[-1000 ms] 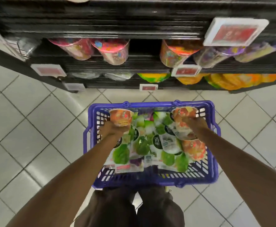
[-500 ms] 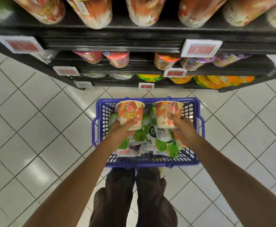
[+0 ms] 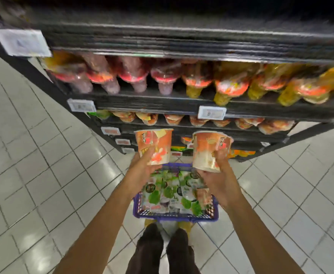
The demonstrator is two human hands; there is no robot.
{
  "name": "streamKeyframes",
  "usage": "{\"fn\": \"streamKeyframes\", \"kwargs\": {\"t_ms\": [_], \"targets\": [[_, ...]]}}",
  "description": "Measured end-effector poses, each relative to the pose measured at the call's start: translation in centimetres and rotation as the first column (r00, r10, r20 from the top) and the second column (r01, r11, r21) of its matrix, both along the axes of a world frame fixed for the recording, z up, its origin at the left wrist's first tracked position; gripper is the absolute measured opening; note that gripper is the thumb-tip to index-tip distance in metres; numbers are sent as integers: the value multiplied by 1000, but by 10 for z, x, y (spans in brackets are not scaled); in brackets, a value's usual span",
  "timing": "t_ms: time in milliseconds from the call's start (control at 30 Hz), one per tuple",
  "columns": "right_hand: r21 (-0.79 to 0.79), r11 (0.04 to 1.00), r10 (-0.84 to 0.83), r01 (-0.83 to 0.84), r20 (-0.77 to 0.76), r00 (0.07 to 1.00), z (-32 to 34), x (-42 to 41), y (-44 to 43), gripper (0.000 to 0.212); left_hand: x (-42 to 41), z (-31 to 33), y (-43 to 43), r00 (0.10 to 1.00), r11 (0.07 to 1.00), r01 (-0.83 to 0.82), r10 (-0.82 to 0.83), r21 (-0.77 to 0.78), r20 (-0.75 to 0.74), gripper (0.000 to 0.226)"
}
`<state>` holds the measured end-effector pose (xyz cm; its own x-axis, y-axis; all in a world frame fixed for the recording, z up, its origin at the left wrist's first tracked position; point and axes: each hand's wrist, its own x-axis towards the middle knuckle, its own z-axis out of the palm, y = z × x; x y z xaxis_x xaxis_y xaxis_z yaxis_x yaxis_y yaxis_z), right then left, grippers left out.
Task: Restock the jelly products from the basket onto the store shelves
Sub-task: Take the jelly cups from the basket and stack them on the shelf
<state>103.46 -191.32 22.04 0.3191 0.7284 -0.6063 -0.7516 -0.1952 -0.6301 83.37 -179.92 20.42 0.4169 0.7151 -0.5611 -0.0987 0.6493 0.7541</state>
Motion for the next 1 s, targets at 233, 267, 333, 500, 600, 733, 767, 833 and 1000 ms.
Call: {"fn": "streamKeyframes", "kwargs": {"t_ms": [233,267,333,500,600,733,767,833,1000], "targets": [[253,951,103,-176,278,955,161,16,22,69,1,181,12,987,970,-87,52,228,154,125],[295,935,107,-199,300,948,183,16,24,72,0,202,12,984,963,-108,69,249,161,120],[380,896,99,-229,331,938,223,16,29,71,-2,241,14,977,940,-151,95,306,189,97],[536,802,39,-262,392,919,313,15,44,60,-7,339,23,964,842,-190,62,504,259,111],[613,740,-49,-278,460,886,365,17,55,57,-13,391,37,970,751,-201,60,629,237,94],[701,659,-174,-272,494,852,437,21,71,62,-21,466,51,965,632,-218,25,744,261,89],[719,635,-200,-282,506,839,456,21,74,62,-23,486,54,963,603,-213,-1,769,268,94],[749,586,-254,-308,531,808,492,20,82,60,-26,525,62,958,550,-203,-60,810,281,94],[767,556,-466,-320,607,644,581,14,98,65,-32,622,90,955,329,-208,-137,921,265,83]]}}
